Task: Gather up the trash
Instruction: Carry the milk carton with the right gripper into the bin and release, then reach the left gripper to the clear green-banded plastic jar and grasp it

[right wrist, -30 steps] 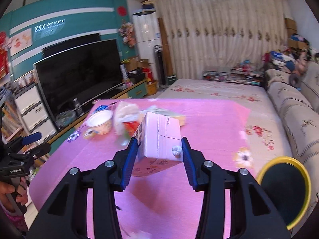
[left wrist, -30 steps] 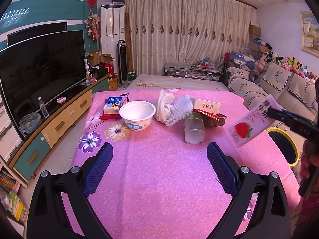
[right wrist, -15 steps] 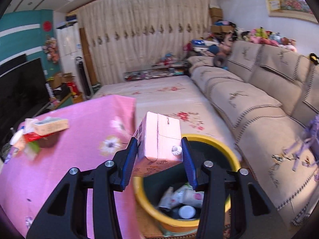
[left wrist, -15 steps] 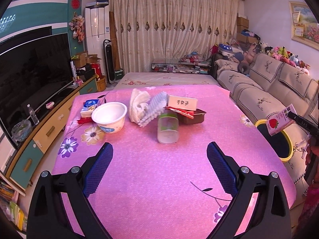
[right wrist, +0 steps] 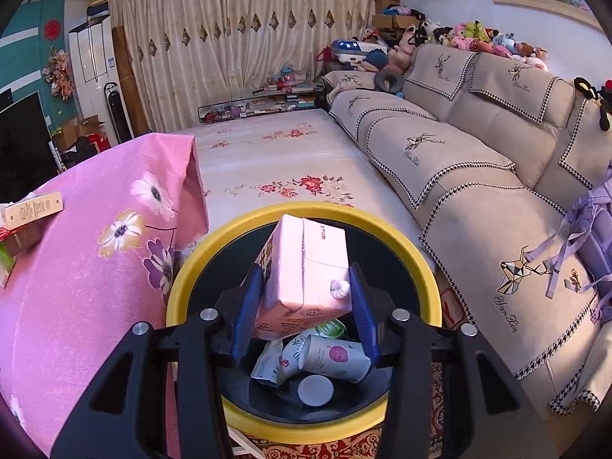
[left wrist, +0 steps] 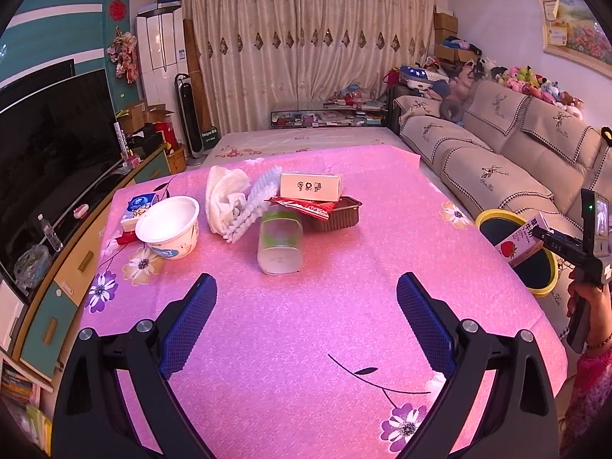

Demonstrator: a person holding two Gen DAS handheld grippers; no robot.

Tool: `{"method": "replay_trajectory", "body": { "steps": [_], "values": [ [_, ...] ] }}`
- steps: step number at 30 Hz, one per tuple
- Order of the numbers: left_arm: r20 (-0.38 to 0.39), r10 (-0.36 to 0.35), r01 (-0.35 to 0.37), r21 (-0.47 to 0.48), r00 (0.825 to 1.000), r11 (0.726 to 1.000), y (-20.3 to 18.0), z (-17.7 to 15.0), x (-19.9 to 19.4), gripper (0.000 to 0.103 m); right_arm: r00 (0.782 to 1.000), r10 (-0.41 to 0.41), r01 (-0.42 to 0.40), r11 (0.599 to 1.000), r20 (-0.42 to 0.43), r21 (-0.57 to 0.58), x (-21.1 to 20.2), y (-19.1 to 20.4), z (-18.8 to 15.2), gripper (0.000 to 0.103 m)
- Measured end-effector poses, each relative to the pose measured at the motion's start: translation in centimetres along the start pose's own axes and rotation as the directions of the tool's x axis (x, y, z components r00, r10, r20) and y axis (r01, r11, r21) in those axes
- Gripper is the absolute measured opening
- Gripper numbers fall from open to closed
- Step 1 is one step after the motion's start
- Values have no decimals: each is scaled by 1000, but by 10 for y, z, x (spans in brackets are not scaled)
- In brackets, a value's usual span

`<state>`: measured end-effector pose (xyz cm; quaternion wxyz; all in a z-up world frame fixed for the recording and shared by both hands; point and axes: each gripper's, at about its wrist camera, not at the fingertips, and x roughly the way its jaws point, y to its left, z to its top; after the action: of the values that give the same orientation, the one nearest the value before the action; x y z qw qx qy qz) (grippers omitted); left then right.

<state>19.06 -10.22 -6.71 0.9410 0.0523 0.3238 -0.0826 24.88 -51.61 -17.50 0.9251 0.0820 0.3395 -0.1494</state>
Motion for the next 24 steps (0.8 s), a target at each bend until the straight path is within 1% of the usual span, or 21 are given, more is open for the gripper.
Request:
{"method": "replay_trajectory", "body": {
  "steps": [15,18,21,24],
  "values": [
    [-34,-4,4,-6,999,1000,7,2,19,94,1000,24,-24,1000,3,-6,-5,11,5,47],
    [-39,19,-19,1,999,1000,9,6,30,94,999,31,-31,1000,4,-3,-6,11,4,48],
    [-47,28,-27,4,999,1000,11,10,42,94,999,35,-35,999,3,3,-7,10,4,49],
    [-70,38,-38,0,997,999,17,16,65,94,999,34,-34,999,3,5,-7,10,3,49]
  ]
}}
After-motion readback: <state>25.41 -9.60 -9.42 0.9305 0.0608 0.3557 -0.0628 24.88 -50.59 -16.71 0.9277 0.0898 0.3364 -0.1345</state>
